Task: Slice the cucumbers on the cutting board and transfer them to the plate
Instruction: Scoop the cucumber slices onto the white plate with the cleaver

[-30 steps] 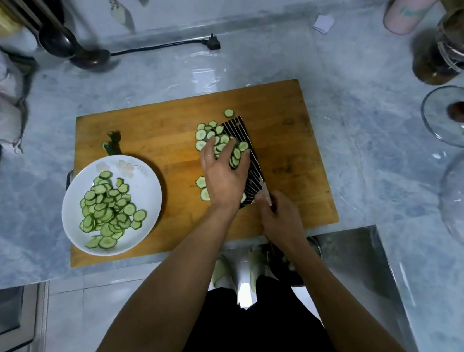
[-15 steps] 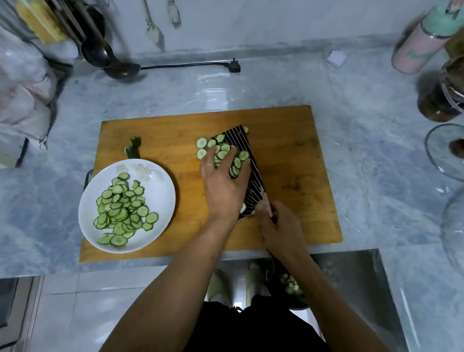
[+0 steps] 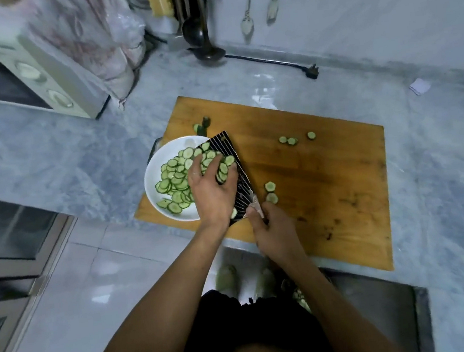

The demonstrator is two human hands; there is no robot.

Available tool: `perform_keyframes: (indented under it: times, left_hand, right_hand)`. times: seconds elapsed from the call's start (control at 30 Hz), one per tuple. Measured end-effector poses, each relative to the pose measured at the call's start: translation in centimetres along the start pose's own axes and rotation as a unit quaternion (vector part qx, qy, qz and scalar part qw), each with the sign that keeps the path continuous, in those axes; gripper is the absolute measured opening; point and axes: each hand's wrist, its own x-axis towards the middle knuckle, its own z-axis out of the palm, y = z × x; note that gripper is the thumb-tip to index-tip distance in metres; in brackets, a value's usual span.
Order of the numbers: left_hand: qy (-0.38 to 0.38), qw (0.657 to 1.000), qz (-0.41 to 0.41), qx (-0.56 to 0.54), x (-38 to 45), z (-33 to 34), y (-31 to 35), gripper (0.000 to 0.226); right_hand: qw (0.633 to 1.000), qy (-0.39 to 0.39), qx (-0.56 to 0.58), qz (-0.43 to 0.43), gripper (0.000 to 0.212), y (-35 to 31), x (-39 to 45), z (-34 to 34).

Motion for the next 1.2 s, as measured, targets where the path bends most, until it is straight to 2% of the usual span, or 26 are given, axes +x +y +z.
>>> perform_keyframes:
  times: [0.2,0.37,0.57,0.73,0.83,0.9,0.97,1.1,1.2]
  left_hand:
    - [0.000,1.000,0.010,0.014,1.5,-0.8,-1.0,0.035]
    - [-0.022,0.996,0.072,0.036,3.3,-1.1,-2.4,0.034]
    - [-0.064,0.989,0.117,0.064,4.8,-1.6,-3.7,0.035]
    - [-0.065,0.980,0.168,0.084,5.2,-3.0,-4.9,0.033]
    - [-0.092,0.954,0.275,0.072,5.3,-3.4,-3.5,0.031]
    - [-0.148,0.912,0.371,0.094,5.2,-3.2,-3.1,0.030]
    - [-0.185,0.879,0.424,0.118,5.4,-3.0,-3.8,0.028]
    - [-0.156,0.875,0.438,0.131,6.3,-3.9,-6.6,0.026]
    - [-0.127,0.881,0.443,0.111,6.5,-5.0,-6.2,0.024]
  right_hand:
    - [0.999,0.006,-0.033,0.007,0.027,-1.2,0.8,1.2]
    - [0.999,0.023,-0.038,0.003,0.033,-1.3,0.8,1.2]
    - [0.998,0.035,-0.055,-0.004,0.025,-1.6,1.1,1.4]
    - [0.998,0.035,-0.057,-0.017,0.028,-1.7,1.0,1.3]
    - [0.998,0.037,-0.054,-0.018,0.032,-2.2,0.9,1.1]
    - [0.998,0.037,-0.046,-0.013,0.032,-2.5,0.7,1.1]
    - [0.998,0.035,-0.047,-0.008,0.032,-2.7,0.6,1.2]
    - [0.998,0.030,-0.060,0.000,0.030,-2.7,0.6,1.2]
    - [0.997,0.038,-0.073,-0.005,0.031,-2.7,0.7,1.1]
